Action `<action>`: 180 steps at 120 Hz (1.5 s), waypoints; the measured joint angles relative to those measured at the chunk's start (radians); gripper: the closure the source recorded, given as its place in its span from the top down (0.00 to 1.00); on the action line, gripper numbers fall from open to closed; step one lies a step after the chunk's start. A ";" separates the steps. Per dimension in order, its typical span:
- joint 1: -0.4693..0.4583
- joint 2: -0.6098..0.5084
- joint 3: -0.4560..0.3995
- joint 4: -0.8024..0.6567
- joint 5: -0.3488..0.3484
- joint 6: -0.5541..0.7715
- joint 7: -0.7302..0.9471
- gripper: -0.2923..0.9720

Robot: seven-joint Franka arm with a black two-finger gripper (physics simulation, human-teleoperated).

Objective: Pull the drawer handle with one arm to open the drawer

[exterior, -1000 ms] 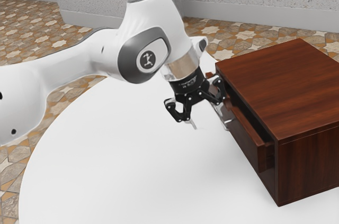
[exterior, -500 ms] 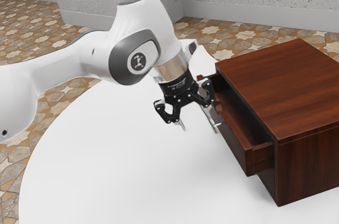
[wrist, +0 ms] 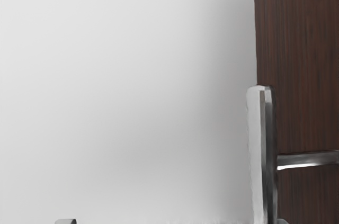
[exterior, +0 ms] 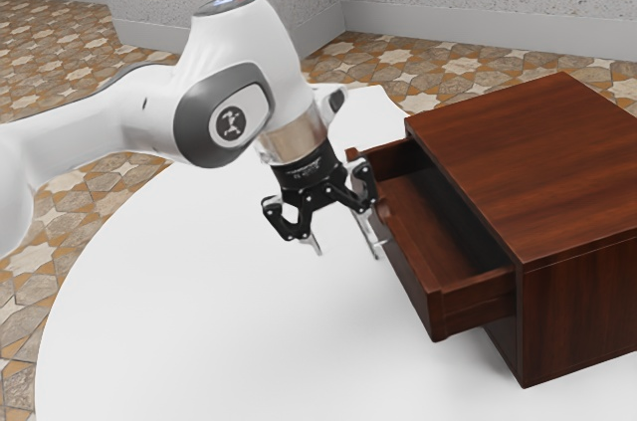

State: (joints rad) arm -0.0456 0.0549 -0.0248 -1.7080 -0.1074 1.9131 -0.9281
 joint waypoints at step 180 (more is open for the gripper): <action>0.006 -0.153 0.083 -0.136 0.007 -0.076 0.147 0.56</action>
State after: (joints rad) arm -0.0401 -0.0981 0.0582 -1.8439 -0.1008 1.8375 -0.7810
